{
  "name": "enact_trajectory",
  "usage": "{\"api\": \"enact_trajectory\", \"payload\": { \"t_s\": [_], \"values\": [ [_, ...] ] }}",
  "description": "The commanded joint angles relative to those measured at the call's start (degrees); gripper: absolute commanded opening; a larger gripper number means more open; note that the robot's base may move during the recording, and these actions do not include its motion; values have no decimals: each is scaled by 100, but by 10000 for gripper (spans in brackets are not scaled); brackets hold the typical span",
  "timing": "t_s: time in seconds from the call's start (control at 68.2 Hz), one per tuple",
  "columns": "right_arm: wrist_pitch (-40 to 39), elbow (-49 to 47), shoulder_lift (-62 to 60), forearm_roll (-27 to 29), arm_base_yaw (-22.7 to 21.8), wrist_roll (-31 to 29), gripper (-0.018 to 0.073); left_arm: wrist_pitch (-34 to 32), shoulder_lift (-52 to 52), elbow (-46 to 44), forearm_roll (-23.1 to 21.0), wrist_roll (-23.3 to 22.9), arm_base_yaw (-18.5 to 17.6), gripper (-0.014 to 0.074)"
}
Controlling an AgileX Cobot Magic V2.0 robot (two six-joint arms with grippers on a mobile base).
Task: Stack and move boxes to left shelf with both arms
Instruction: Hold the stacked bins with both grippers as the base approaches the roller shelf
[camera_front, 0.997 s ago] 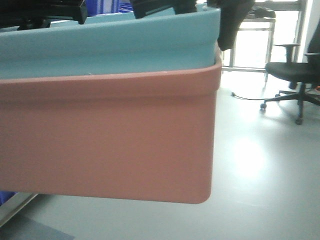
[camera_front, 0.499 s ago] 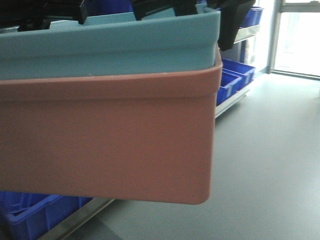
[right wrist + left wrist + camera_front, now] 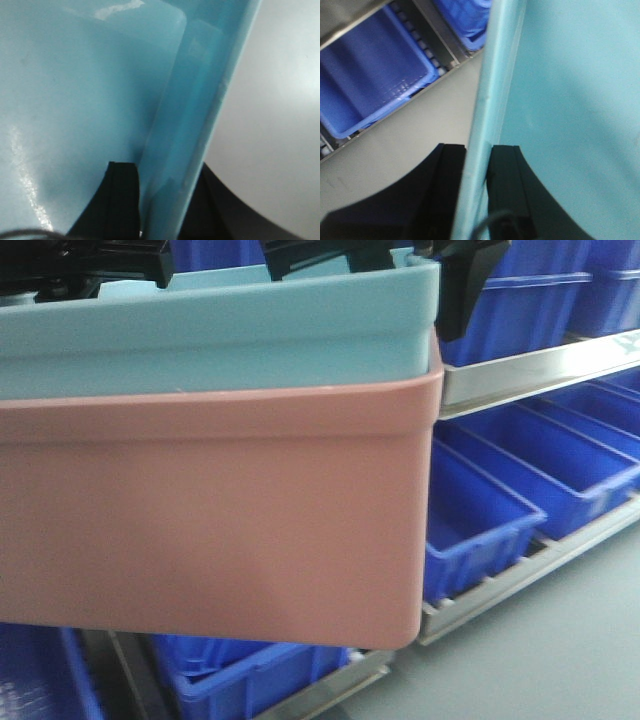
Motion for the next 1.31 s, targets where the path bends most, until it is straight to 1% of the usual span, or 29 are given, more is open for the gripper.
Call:
{"api": "enact_trajectory", "payload": {
  "t_s": [0.0, 1.291],
  "values": [
    [-907, -280, -221, 119, 101, 172, 53, -841, -265, -309, -693, -146, -210, -10],
    [-907, -280, -221, 119, 101, 172, 53, -841, -265, -309, -693, -146, -210, -10]
  ]
}}
